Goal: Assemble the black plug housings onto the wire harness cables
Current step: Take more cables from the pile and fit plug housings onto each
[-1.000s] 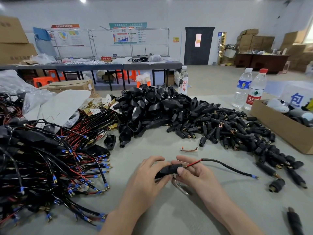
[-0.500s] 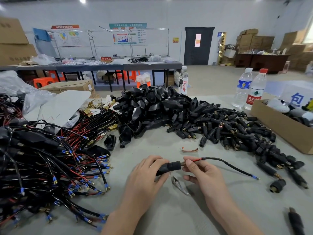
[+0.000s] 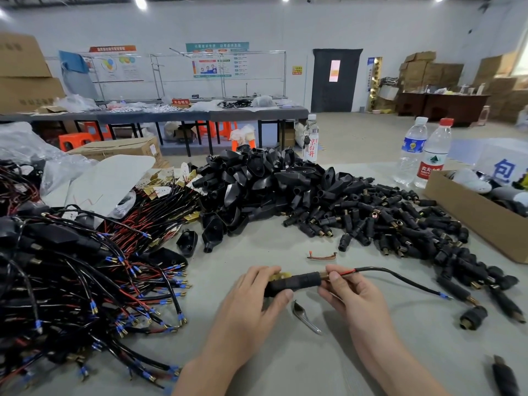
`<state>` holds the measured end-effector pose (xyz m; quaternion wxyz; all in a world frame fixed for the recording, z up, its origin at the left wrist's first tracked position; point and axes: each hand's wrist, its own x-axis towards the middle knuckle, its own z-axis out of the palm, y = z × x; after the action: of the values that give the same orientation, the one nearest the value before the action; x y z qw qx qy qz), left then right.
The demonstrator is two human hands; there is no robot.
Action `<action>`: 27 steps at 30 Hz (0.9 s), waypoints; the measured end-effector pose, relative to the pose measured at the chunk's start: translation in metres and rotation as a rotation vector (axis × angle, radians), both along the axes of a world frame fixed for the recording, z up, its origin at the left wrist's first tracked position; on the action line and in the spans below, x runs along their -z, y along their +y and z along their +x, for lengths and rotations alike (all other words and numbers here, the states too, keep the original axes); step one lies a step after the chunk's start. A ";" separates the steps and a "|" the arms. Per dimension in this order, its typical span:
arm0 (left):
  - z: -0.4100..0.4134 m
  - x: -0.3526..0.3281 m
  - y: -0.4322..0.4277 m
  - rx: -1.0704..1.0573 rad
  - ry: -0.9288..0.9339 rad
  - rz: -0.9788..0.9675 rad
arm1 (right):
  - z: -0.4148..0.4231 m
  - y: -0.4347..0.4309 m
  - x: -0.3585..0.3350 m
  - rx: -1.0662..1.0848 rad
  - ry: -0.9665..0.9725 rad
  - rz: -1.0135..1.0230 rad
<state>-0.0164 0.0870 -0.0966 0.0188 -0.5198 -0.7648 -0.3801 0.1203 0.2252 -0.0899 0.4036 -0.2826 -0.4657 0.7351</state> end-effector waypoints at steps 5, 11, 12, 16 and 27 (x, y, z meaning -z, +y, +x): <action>0.001 0.000 0.000 0.021 0.000 -0.013 | -0.001 0.001 0.000 0.001 0.030 -0.026; -0.002 0.005 0.001 0.038 0.059 -0.039 | -0.001 0.001 0.001 0.011 0.042 -0.024; -0.002 0.005 0.001 0.047 0.044 -0.037 | 0.000 0.001 0.001 0.012 0.044 -0.016; -0.002 0.007 0.001 0.066 -0.035 -0.024 | 0.001 0.002 0.002 0.007 0.049 -0.014; -0.003 0.004 0.003 0.030 -0.068 -0.011 | -0.001 0.001 0.002 -0.016 -0.001 0.039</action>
<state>-0.0194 0.0898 -0.1008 -0.0161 -0.5180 -0.7593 -0.3935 0.1194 0.2264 -0.0920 0.4030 -0.2712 -0.4824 0.7289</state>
